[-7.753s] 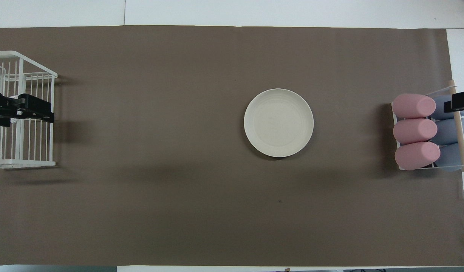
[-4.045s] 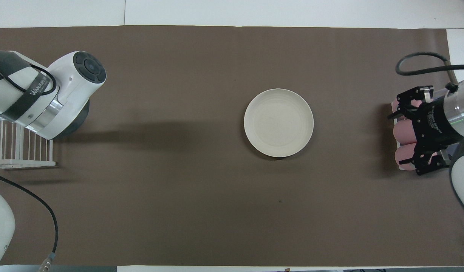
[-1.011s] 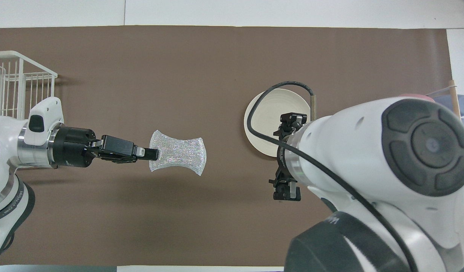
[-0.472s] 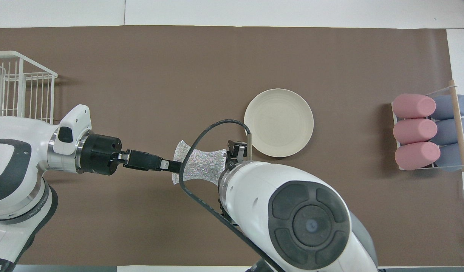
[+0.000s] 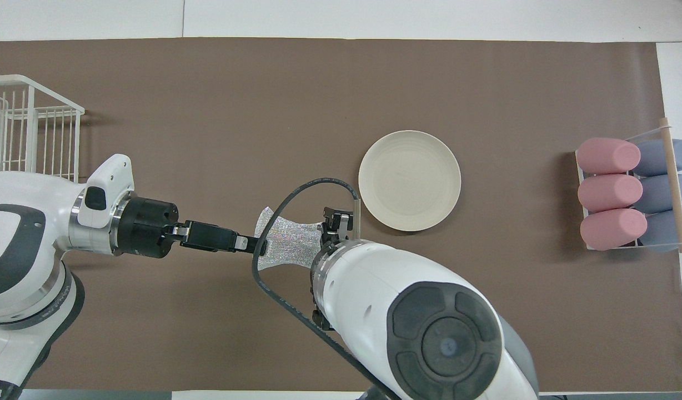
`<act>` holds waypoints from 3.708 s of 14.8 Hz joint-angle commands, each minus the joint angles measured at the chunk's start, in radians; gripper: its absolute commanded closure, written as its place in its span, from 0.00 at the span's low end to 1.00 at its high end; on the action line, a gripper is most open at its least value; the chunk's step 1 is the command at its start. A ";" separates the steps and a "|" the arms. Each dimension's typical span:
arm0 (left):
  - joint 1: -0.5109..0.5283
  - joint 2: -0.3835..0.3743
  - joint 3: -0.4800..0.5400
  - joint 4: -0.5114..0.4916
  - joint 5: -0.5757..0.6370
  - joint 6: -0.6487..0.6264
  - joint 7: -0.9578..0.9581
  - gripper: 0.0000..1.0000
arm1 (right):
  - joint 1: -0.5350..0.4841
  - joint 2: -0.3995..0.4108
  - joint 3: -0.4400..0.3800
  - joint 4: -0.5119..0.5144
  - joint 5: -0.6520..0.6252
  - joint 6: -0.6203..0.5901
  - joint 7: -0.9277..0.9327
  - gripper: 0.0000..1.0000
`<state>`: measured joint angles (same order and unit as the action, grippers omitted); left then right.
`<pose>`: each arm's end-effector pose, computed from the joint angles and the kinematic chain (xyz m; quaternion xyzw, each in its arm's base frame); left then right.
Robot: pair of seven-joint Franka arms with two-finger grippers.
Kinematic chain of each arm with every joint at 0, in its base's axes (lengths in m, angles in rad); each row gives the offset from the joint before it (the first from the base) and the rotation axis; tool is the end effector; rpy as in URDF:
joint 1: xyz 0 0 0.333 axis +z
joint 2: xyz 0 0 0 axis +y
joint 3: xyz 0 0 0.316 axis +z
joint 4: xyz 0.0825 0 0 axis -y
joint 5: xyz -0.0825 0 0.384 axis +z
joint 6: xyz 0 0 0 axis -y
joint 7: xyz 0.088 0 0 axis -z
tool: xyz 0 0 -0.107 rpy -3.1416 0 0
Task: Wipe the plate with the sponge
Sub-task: 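Grasp the clear sponge with the right gripper from the left gripper, then move the sponge onto the plate with the right gripper while the left gripper withdraws, then rub the sponge around the plate surface with the right gripper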
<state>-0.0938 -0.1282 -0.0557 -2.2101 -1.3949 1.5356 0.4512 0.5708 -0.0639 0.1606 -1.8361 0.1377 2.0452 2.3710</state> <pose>0.4592 -0.1796 0.4822 0.7522 -0.0735 -0.1104 0.6455 0.4167 0.3872 0.5783 -0.6584 0.7380 0.0572 0.1366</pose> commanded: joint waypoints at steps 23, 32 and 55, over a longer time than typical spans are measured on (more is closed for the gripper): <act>0.000 -0.014 0.007 0.021 0.112 -0.025 -0.063 0.00 | -0.198 -0.013 -0.006 -0.139 -0.087 0.036 -0.471 1.00; 0.062 -0.013 0.008 0.079 0.492 -0.020 -0.063 0.00 | -0.348 0.275 -0.006 -0.325 -0.086 0.594 -0.610 1.00; 0.088 -0.008 0.008 0.104 1.105 0.218 -0.273 0.00 | -0.335 0.380 -0.004 -0.356 -0.026 0.639 -0.724 1.00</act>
<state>-0.0106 -0.1316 -0.0438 -2.1112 -0.3127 1.7429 0.1948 0.2093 0.2697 0.1490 -2.1732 0.0682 2.6762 1.6198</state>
